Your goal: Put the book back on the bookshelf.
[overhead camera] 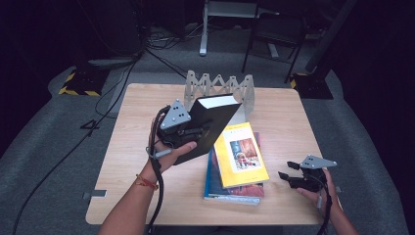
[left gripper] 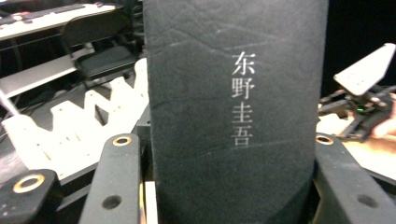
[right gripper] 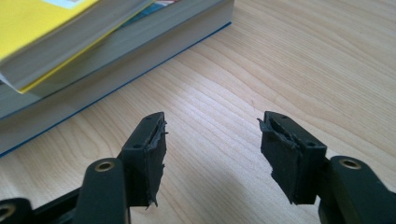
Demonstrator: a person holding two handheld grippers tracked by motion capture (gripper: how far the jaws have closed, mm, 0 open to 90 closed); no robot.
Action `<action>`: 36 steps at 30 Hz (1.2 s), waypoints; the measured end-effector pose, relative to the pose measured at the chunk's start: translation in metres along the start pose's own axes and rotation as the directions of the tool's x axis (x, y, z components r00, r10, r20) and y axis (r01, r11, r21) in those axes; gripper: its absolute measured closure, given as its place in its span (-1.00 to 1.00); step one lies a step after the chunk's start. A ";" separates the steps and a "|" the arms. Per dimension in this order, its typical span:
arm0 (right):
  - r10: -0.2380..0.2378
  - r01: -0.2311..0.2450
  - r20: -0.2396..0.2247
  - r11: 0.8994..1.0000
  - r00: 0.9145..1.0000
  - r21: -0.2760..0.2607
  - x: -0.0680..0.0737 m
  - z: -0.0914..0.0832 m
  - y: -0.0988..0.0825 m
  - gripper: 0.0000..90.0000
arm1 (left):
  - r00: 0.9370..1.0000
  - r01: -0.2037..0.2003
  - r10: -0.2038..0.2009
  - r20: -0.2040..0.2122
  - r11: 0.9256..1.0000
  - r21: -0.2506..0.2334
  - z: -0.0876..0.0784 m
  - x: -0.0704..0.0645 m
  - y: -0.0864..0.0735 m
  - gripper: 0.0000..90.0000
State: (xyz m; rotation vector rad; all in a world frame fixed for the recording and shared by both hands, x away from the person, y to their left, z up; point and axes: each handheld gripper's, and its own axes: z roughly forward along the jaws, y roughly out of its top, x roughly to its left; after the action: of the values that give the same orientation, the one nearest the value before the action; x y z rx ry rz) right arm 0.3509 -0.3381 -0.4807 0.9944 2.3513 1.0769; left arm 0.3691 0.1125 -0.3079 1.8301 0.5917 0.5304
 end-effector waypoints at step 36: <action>0.001 -0.002 0.005 0.998 1.000 0.061 -0.001 0.008 -0.003 -0.11 | 0.932 0.171 -0.145 -0.333 0.984 0.051 0.078 0.088 -0.007 0.16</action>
State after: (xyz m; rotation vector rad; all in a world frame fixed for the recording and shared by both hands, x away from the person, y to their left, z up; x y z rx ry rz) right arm 0.3552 -0.3358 -0.4880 1.0195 2.3931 1.0072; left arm 0.4846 0.1133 -0.3322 1.7601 0.9904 0.7176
